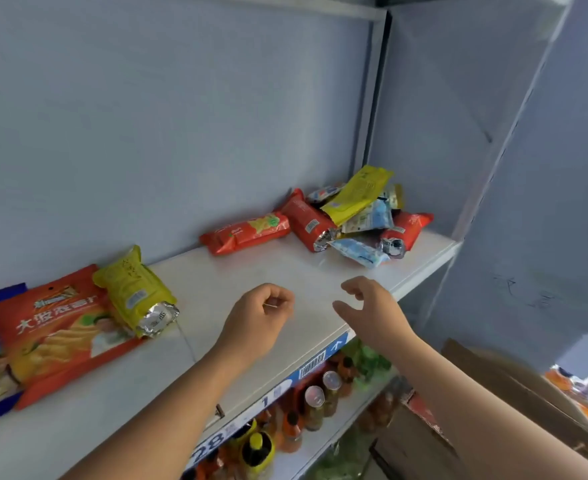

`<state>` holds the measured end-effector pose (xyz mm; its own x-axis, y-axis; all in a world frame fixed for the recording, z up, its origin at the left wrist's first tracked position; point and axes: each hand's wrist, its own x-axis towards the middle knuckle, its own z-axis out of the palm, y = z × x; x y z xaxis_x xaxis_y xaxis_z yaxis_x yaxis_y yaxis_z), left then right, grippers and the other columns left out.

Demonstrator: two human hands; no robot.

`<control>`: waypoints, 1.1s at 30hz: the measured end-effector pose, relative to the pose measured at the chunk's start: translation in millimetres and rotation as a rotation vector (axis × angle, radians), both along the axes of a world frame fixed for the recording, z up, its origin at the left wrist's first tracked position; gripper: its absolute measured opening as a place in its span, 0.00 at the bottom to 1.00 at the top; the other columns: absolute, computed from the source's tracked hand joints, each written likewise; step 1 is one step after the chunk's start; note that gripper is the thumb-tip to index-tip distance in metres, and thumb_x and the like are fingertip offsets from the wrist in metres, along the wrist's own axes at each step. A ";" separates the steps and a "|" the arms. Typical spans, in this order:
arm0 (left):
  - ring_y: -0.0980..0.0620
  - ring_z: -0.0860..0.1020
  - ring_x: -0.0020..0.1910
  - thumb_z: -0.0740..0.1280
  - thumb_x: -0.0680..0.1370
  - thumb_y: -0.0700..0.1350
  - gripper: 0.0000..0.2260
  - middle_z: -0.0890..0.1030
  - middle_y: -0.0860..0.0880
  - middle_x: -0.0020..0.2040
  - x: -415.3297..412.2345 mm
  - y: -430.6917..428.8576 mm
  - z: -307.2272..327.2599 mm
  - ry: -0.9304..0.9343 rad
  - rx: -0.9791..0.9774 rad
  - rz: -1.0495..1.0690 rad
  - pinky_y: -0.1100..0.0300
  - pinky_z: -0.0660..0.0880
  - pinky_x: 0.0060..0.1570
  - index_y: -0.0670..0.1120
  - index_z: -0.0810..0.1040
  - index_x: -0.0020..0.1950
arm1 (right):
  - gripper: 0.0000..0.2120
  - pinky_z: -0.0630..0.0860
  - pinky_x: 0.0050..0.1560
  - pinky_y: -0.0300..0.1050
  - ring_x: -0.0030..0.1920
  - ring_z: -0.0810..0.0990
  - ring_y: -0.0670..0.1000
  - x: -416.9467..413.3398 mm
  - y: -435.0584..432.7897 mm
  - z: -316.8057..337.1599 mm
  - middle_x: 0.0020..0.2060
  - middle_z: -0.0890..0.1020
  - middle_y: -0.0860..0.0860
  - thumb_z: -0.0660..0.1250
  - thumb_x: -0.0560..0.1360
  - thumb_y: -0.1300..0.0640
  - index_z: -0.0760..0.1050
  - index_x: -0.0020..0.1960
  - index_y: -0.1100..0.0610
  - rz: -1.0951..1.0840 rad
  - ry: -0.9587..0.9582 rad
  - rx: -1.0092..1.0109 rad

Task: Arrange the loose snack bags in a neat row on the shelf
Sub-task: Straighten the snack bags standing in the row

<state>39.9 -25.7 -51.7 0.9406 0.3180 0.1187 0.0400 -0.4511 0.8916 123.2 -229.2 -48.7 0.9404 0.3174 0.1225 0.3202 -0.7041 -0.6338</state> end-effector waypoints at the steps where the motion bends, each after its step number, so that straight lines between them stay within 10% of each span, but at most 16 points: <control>1: 0.56 0.82 0.45 0.71 0.78 0.44 0.04 0.84 0.54 0.44 5.5 -4.1 -2.2 0.032 0.009 -0.020 0.64 0.76 0.47 0.53 0.82 0.47 | 0.21 0.75 0.64 0.48 0.64 0.77 0.51 6.5 -1.4 -1.5 0.63 0.79 0.49 0.71 0.78 0.47 0.75 0.69 0.52 0.005 0.001 -0.009; 13: 0.60 0.81 0.46 0.71 0.77 0.44 0.05 0.83 0.58 0.47 70.4 81.1 11.7 -0.001 0.048 0.132 0.68 0.73 0.45 0.55 0.83 0.47 | 0.28 0.70 0.71 0.49 0.71 0.71 0.51 101.4 106.8 3.7 0.69 0.76 0.47 0.74 0.75 0.44 0.72 0.72 0.48 0.235 -0.121 -0.139; 25: 0.50 0.83 0.46 0.71 0.76 0.44 0.05 0.84 0.52 0.44 67.6 133.0 6.1 -0.045 -0.015 0.260 0.48 0.80 0.55 0.54 0.84 0.47 | 0.39 0.61 0.75 0.58 0.78 0.62 0.56 219.6 216.6 12.7 0.77 0.67 0.49 0.73 0.73 0.50 0.59 0.80 0.47 0.461 -0.284 -0.666; 33: 0.53 0.83 0.45 0.73 0.74 0.47 0.03 0.85 0.53 0.44 54.4 154.4 21.1 -0.058 -0.044 0.405 0.55 0.79 0.51 0.55 0.84 0.47 | 0.29 0.69 0.67 0.58 0.69 0.72 0.59 230.7 243.9 1.5 0.68 0.75 0.51 0.67 0.75 0.51 0.65 0.75 0.48 0.440 -0.390 -0.586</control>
<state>94.3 128.8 -30.6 0.7302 0.6674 0.1461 0.1555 -0.3705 0.9157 353.9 14.7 -47.2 0.6399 0.7599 0.1144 0.7640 -0.6451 0.0108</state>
